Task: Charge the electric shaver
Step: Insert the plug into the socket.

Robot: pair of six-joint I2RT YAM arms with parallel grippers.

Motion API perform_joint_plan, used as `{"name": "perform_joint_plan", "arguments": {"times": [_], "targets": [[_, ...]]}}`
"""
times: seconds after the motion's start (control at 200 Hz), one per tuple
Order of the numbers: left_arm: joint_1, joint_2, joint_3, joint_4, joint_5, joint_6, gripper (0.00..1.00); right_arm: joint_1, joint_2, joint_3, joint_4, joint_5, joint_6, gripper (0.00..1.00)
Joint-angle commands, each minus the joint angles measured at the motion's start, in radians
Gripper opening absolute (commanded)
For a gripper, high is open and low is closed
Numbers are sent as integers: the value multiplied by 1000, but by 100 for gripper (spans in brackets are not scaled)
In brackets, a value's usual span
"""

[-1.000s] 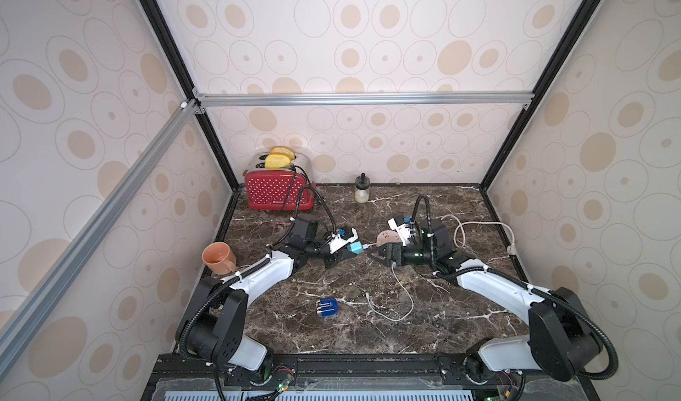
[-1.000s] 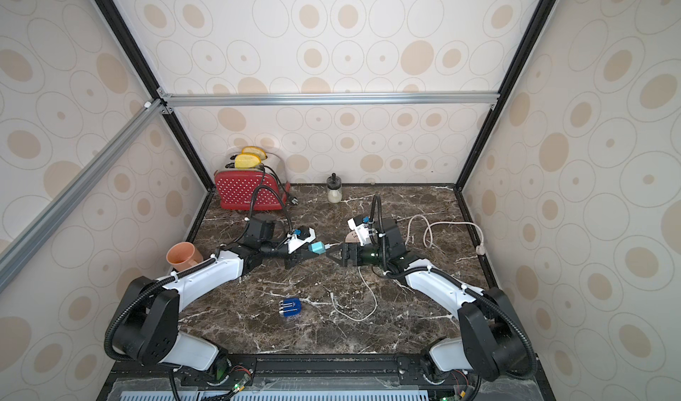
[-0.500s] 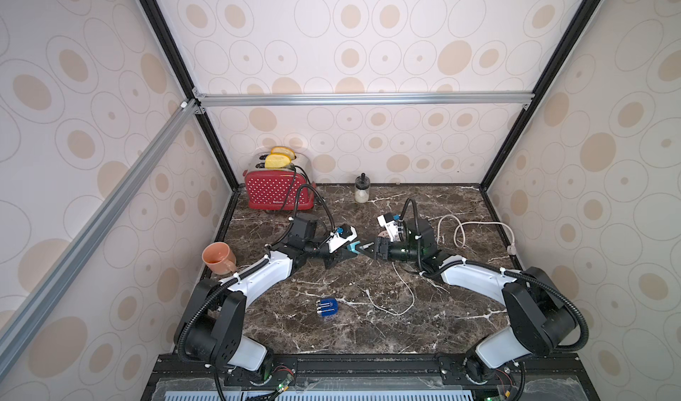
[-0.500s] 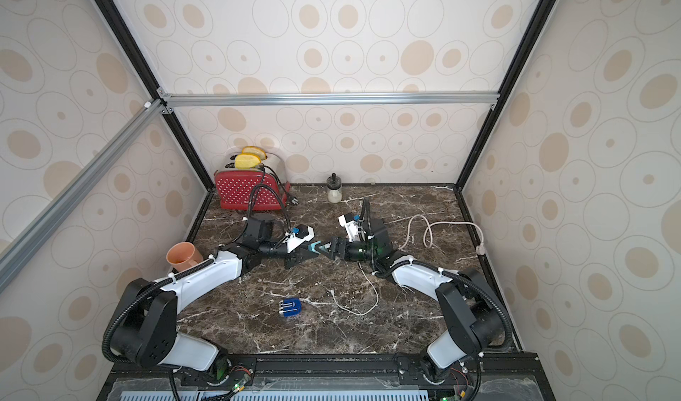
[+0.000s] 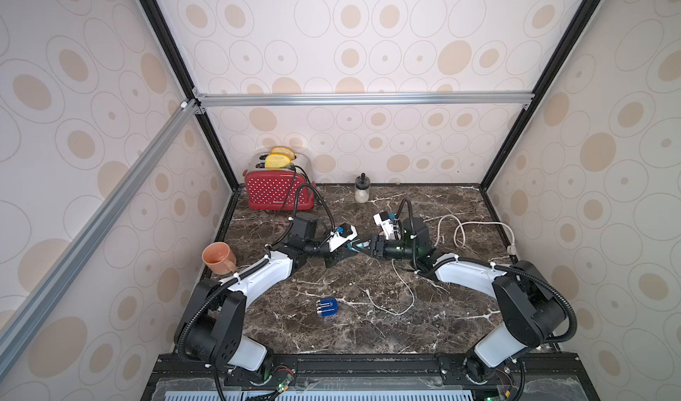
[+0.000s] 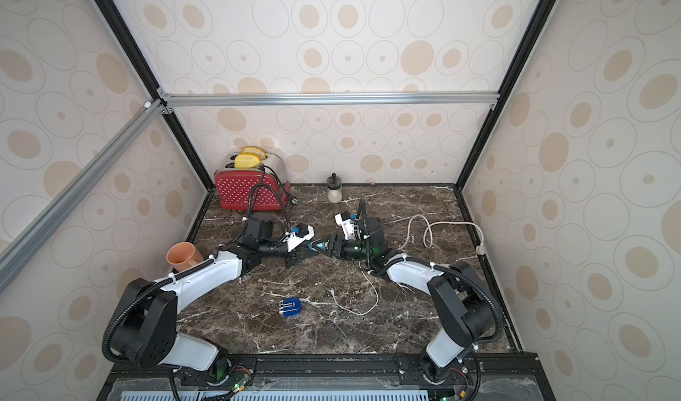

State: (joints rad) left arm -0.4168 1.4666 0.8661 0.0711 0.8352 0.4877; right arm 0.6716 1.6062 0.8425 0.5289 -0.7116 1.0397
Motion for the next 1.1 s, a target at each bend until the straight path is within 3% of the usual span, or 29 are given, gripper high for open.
{"name": "perform_joint_plan", "arguments": {"times": [0.0, 0.371, 0.451, 0.501, 0.541, 0.641, 0.726, 0.761, 0.776, 0.791, 0.916, 1.097], "targets": [[3, 1, 7, 33, 18, -8, 14, 12, 17, 22, 71, 6, 41, 62], [2, 6, -2, 50, 5, -10, 21, 20, 32, 11, 121, 23, 75, 31], [3, 5, -14, 83, -21, -28, 36, 19, 29, 10, 124, 26, 77, 19], [3, 1, -23, 104, -38, -38, 55, 15, 18, 6, 117, 31, 67, 13], [3, -5, -27, 102, -43, -39, 60, 6, 1, 4, 86, 39, 48, 9], [4, -30, -27, 37, -53, -7, 66, -32, -71, 13, -122, 97, -73, 1], [4, -62, -53, 22, -90, -11, 79, -47, -146, 69, -437, 218, -275, 0], [5, -73, -62, 14, -104, -14, 86, -47, -166, 99, -545, 282, -349, 0], [4, -77, -64, 11, -109, -16, 96, -48, -173, 111, -588, 305, -381, 0], [5, -82, -69, 10, -114, -17, 99, -49, -177, 123, -626, 330, -410, 0], [4, -114, -111, 45, -154, -65, 99, -74, -188, 173, -796, 472, -581, 0], [5, -141, -144, 65, -228, -124, 99, -106, -142, 220, -891, 606, -734, 0]]}}
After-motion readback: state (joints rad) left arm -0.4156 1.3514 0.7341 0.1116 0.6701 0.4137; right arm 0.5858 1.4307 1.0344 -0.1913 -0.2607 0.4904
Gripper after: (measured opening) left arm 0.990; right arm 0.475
